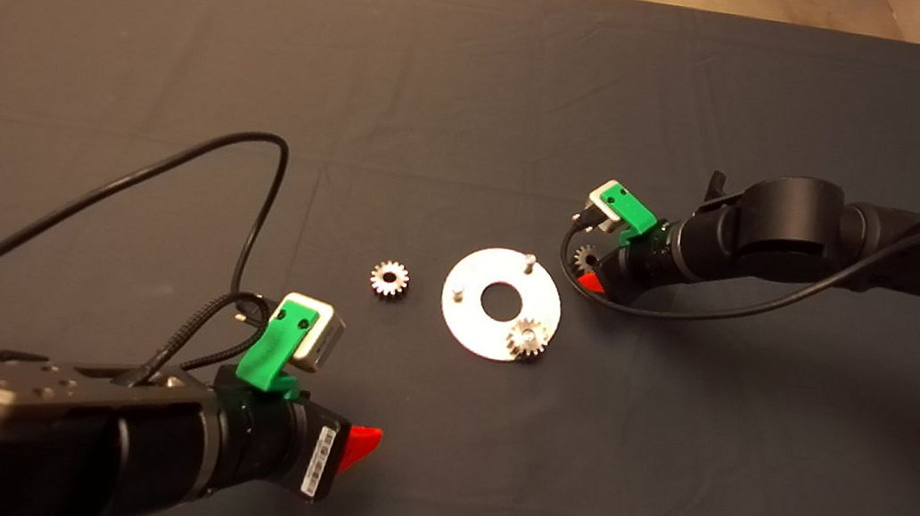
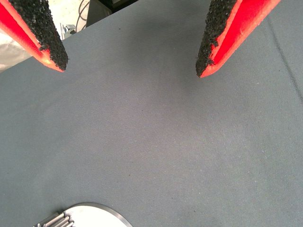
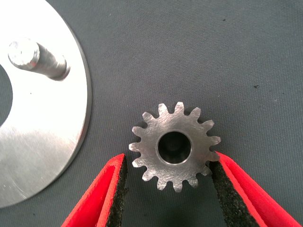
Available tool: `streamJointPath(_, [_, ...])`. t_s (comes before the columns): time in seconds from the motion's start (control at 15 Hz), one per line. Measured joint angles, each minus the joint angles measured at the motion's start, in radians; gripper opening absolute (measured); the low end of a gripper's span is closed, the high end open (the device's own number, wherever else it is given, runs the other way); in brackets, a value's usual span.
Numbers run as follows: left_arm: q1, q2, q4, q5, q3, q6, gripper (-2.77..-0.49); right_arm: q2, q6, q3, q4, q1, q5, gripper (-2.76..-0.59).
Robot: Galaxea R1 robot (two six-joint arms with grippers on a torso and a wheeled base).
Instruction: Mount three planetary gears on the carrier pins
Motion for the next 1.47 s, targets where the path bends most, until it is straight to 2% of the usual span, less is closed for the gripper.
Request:
streamJointPath(0.33, [-0.001,0.001,0.0,0.0,0.0,0.0,-1.35,0.0,-0.008,-0.011,0.0,0.0,0.011,-2.09])
streamJointPath(0.47, [-0.009,0.001,0.0,0.0,0.0,0.0,-1.35,0.003,-0.008,-0.024,0.0,0.0,0.036,-2.09])
streamJointPath(0.87, [-0.011,0.001,-0.001,0.0,0.0,-0.001,-1.35,0.006,-0.008,-0.029,0.0,0.0,0.054,-2.12])
streamJointPath(0.93, [-0.011,0.001,-0.001,0.0,0.0,-0.001,-1.35,0.006,-0.008,-0.03,0.0,0.0,0.055,-2.18])
streamJointPath(1.47, [-0.011,0.001,-0.001,0.0,0.0,-0.006,-1.35,0.004,-0.008,-0.031,0.0,0.0,0.058,-2.26])
